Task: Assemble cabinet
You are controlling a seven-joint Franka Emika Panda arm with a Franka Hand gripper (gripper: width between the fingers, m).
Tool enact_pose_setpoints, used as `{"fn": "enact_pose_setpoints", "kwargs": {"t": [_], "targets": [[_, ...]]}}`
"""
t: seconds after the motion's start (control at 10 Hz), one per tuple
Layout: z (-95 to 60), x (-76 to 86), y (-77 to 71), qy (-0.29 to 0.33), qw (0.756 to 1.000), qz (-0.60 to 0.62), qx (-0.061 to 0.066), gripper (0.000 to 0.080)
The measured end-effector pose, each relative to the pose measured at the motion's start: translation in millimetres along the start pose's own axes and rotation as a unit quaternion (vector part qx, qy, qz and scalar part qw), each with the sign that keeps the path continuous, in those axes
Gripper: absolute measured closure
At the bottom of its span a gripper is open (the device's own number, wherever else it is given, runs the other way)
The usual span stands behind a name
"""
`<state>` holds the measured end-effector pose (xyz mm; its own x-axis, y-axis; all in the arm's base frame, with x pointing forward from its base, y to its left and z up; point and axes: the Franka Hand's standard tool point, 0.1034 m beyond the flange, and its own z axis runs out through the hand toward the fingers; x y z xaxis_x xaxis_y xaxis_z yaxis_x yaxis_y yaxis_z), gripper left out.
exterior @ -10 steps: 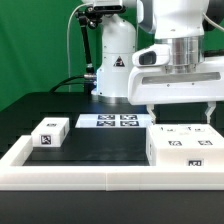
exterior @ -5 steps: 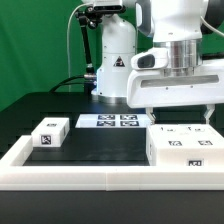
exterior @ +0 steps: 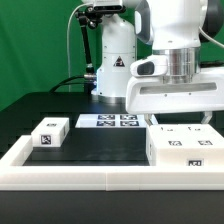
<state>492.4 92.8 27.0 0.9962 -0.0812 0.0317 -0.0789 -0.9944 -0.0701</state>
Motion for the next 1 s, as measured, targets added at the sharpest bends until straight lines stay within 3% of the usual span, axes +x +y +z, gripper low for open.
{"fn": "enact_pose_setpoints", "kwargs": {"t": [0.2, 0.6, 1.0], "targets": [[6.2, 0.8, 0.1, 0.010, 1.000, 0.007, 0.005, 0.0004], [7.7, 0.1, -0.1, 0.011, 1.000, 0.004, 0.005, 0.0004], [19.3, -4.3, 4.7, 0.020, 1.000, 0.006, 0.004, 0.0004]]}}
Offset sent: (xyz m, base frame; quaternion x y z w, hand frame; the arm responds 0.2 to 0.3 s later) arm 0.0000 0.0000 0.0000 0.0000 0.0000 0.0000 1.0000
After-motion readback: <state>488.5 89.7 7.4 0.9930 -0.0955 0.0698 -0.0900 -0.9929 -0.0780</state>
